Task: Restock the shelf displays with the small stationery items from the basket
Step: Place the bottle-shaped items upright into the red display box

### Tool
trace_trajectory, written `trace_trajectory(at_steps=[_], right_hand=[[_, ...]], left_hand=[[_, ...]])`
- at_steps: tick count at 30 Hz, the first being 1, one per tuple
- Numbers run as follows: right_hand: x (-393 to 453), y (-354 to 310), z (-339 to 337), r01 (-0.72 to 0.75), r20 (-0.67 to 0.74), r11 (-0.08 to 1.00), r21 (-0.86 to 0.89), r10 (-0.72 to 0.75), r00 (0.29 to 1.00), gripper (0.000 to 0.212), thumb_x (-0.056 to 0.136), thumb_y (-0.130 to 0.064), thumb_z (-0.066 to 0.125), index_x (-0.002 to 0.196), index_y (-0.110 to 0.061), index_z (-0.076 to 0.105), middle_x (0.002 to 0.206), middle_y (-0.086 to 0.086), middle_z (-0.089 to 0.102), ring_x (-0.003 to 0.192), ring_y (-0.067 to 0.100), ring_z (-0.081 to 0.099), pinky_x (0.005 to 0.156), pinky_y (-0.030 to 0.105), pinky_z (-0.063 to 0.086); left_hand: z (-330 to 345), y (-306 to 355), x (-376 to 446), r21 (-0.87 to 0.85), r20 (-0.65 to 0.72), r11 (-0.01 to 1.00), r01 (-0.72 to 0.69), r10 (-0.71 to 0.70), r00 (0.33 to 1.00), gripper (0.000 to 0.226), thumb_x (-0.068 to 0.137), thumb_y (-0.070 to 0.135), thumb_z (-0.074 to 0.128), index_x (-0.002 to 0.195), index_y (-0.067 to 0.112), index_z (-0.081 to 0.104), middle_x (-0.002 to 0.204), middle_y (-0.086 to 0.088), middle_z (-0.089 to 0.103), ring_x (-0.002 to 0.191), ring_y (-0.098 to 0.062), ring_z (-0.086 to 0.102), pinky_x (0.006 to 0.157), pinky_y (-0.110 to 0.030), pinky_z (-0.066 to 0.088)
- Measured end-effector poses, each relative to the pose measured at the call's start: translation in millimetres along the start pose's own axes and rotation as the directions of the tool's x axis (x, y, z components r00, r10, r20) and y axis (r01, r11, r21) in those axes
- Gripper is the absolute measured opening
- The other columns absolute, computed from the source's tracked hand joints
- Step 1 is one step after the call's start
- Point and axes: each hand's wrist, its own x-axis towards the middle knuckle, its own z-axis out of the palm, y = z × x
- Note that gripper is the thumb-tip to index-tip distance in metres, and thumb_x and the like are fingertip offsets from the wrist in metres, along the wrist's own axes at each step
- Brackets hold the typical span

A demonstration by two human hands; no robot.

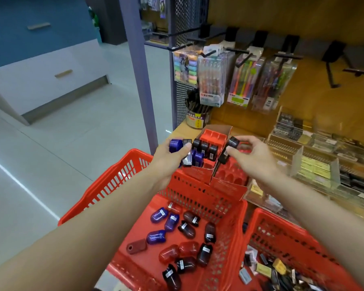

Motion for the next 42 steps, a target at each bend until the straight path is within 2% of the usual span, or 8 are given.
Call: trace_trajectory(at_steps=[4,8,15,21,24,32,37,42], right_hand=[[64,-9,14,0.193,-0.014,0.941,-0.279,-0.205,0.979,0.033,0.079,-0.028,0.080,0.105,-0.026,0.059,0.090,-0.013,0.064,0.084,0.006,0.064,0.067,0.011,0.044],[113,-4,52,0.258,0.094,0.868,-0.424,-0.241,0.966,0.038,0.080,-0.024,0.080,0.112,-0.021,0.060,0.102,-0.002,0.067,0.097,0.017,0.062,0.086,0.027,0.048],[143,15,76,0.192,0.092,0.827,-0.529,-0.169,0.981,0.037,0.076,-0.025,0.083,0.110,-0.022,0.069,0.120,0.004,0.065,0.116,0.024,0.054,0.097,0.031,0.046],[144,11,76,0.158,0.082,0.817,-0.555,-0.136,0.987,0.044,0.076,-0.027,0.083,0.117,-0.021,0.069,0.126,0.007,0.062,0.123,0.023,0.048,0.086,0.023,0.037],[142,13,77,0.175,0.060,0.808,-0.562,-0.170,0.984,0.045,0.077,-0.028,0.083,0.119,-0.019,0.069,0.124,0.008,0.063,0.120,0.023,0.050,0.085,0.023,0.036],[136,20,75,0.263,0.108,0.763,-0.590,-0.248,0.963,0.047,0.078,-0.030,0.081,0.122,-0.018,0.067,0.125,0.007,0.062,0.122,0.027,0.044,0.097,0.036,0.039],[135,20,74,0.315,0.141,0.732,-0.604,-0.291,0.946,0.048,0.079,-0.030,0.080,0.122,-0.014,0.066,0.124,0.009,0.062,0.123,0.027,0.045,0.097,0.037,0.040],[136,29,76,0.331,0.185,0.749,-0.574,-0.274,0.944,0.039,0.080,-0.031,0.079,0.116,-0.021,0.067,0.123,0.005,0.064,0.112,0.019,0.050,0.093,0.031,0.040]], left_hand=[[8,1,45,-0.067,-0.050,0.998,-0.003,0.000,0.999,0.017,0.098,0.030,0.060,0.112,0.020,0.059,0.117,-0.011,0.069,0.109,-0.022,0.065,0.105,-0.043,0.047],[16,-4,75,-0.165,0.028,0.986,-0.013,0.018,0.999,0.032,0.102,0.025,0.052,0.132,0.013,0.053,0.127,-0.011,0.066,0.118,-0.022,0.063,0.102,-0.041,0.049],[14,-16,79,-0.065,0.068,0.997,-0.041,0.045,0.997,0.031,0.102,0.016,0.050,0.133,0.012,0.050,0.107,-0.011,0.060,0.088,-0.015,0.059,0.066,-0.023,0.056],[20,-13,70,0.026,0.094,0.998,-0.065,0.062,0.994,0.030,0.102,0.018,0.052,0.132,0.017,0.051,0.127,-0.022,0.059,0.101,-0.029,0.059,0.103,-0.047,0.049],[23,-12,68,0.059,0.078,0.996,-0.062,0.057,0.995,0.028,0.102,0.020,0.053,0.130,0.020,0.052,0.127,-0.017,0.061,0.116,-0.032,0.060,0.104,-0.046,0.048],[24,-13,68,0.032,0.055,0.999,-0.043,0.042,0.998,0.025,0.101,0.019,0.054,0.126,0.020,0.053,0.127,-0.011,0.063,0.119,-0.026,0.060,0.102,-0.044,0.049],[24,-14,69,0.023,0.055,0.999,-0.040,0.038,0.998,0.026,0.100,0.021,0.055,0.126,0.021,0.053,0.126,-0.011,0.063,0.118,-0.026,0.060,0.092,-0.035,0.053],[22,-15,70,0.014,0.058,0.999,-0.037,0.036,0.998,0.027,0.100,0.019,0.056,0.127,0.019,0.053,0.126,-0.014,0.062,0.110,-0.027,0.063,0.098,-0.040,0.052]])
